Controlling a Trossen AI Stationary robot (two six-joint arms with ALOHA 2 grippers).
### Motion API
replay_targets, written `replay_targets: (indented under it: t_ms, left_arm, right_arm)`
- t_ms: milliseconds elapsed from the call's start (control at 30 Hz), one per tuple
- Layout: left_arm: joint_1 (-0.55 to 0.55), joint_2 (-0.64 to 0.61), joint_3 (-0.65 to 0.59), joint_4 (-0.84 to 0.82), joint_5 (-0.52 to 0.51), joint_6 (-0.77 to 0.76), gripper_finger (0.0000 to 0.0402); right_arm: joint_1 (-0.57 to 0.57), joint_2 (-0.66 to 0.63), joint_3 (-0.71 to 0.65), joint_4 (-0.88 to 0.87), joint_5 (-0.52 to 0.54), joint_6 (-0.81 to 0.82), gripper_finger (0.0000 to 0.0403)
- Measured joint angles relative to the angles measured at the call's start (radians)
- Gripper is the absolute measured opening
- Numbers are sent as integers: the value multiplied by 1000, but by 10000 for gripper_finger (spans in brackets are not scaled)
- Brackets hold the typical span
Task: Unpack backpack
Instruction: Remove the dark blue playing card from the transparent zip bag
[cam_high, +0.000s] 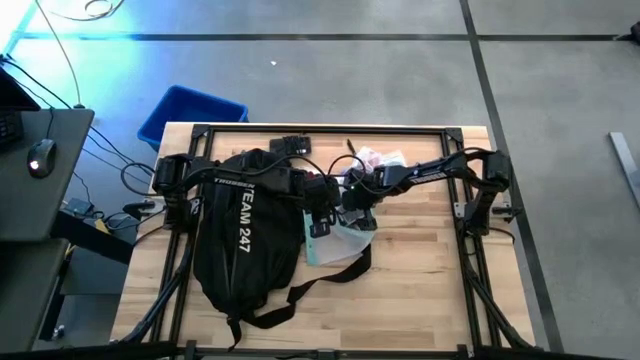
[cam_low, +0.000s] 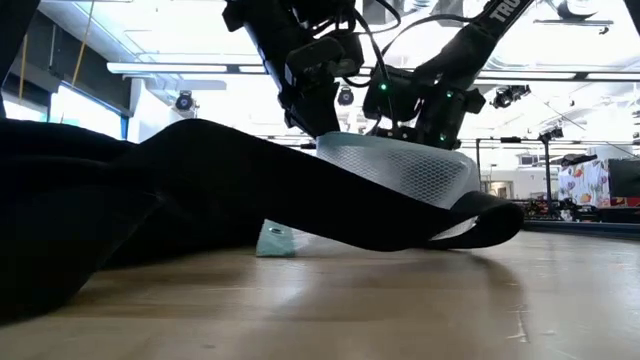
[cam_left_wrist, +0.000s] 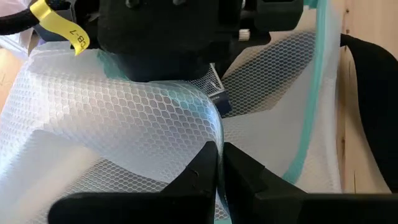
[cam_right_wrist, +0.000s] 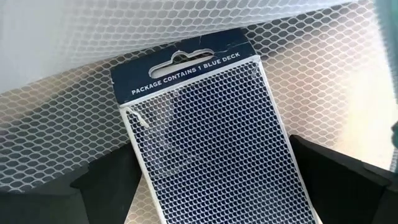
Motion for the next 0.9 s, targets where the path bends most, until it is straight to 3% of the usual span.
replay_targets:
  t_ms: [200,433,700,900]
  left_arm:
    - [0,0,0,0,-13,0,0]
    - [1,0,0,0,-60,-31,0]
    - [1,0,0,-34,-109,-57,0]
    - [1,1,1,-73,-156,-74,0]
  right_arm:
    - [20,1,0,-2,19,71,369]
    - [56,-14,-4,-2,68,275,293]
    - [72,-147,-18,-92,88,467,290]
    - [90,-296,-12,-224,22,495,290]
